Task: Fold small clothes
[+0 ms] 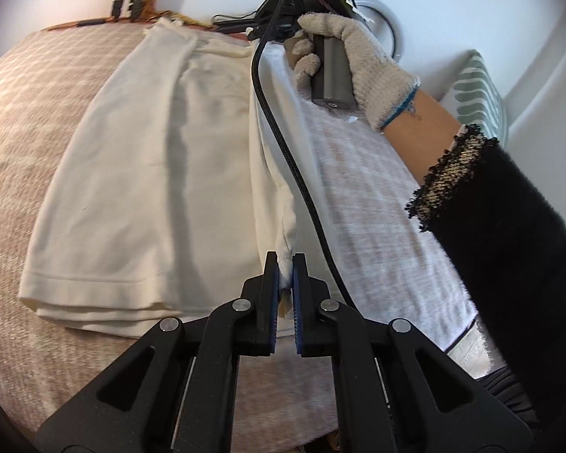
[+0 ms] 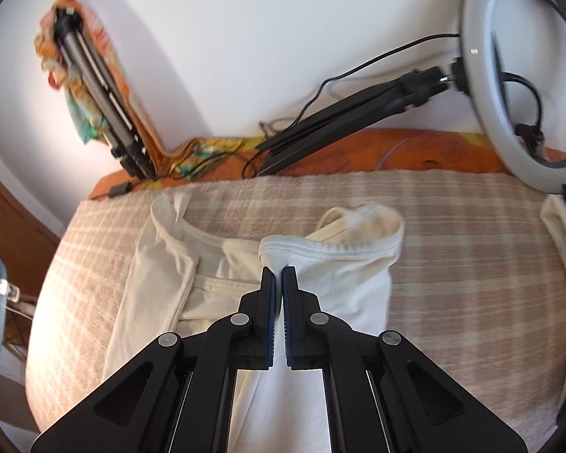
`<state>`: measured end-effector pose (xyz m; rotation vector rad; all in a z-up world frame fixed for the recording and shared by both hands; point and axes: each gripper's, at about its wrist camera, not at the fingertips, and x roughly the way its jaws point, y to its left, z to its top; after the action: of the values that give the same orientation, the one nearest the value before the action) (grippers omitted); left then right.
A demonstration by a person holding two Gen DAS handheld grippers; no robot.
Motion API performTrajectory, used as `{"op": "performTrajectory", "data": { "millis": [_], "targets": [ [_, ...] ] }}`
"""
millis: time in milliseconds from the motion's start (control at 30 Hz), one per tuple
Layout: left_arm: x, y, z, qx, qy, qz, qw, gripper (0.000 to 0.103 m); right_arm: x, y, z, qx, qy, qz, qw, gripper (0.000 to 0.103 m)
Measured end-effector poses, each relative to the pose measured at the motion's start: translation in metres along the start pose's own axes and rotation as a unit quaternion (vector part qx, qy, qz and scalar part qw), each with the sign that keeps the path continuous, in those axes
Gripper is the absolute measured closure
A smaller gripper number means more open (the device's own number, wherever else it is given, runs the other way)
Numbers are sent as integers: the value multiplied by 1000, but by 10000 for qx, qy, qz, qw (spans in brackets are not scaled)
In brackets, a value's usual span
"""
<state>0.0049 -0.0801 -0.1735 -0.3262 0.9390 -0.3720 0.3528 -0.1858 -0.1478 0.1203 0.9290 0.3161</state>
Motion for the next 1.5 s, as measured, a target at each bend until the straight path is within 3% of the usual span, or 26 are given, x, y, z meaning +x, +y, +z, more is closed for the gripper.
{"op": "performTrajectory", "data": {
  "millis": [233, 333, 400, 467, 500, 867, 933, 1033, 1133, 1267, 1367, 1500],
  "targets": [
    [3, 9, -3, 94, 41, 146, 9998, 99, 25, 10, -5, -102, 262, -124, 9995, 97],
    [1, 7, -2, 187, 50, 192, 9996, 97, 25, 8, -4, 1, 312, -3, 9995, 83],
    [-1, 9, -1, 193, 27, 235, 9995, 89, 15, 5, -4, 88, 212, 114, 9997, 80],
    [-6, 10, -2, 167, -13, 251, 9995, 76, -3, 5, -3, 104, 59, 237, 9996, 80],
    [-10, 11, -2, 167, -37, 236, 9996, 75, -13, 5, -2, 109, -13, 283, 9995, 80],
    [-71, 22, -7, 455, -102, 180, 9988, 74, -151, -4, -38, 226, -384, 610, 9971, 80],
    [-84, 31, -1, 499, -154, 277, 9983, 74, -178, -1, -56, 134, -381, 567, 9976, 80],
    [-97, 48, 9, 485, -204, 523, 9972, 58, -206, 1, -90, -12, -317, 571, 9979, 80],
    [-96, 77, 21, 236, 12, 623, 9978, 57, -223, 3, -136, -56, 15, 567, 9984, 80],
    [-80, 110, 27, -282, 370, 498, 9977, 57, -211, 3, -200, 104, 583, 517, 9969, 70],
    [-69, 125, 22, -609, 652, 278, 9956, 57, -189, -3, -234, 447, 1052, 733, 9907, 70],
    [-64, 124, 17, -584, 830, 72, 9948, 57, -171, -4, -257, 597, 1354, 982, 9841, 70]
  ]
}}
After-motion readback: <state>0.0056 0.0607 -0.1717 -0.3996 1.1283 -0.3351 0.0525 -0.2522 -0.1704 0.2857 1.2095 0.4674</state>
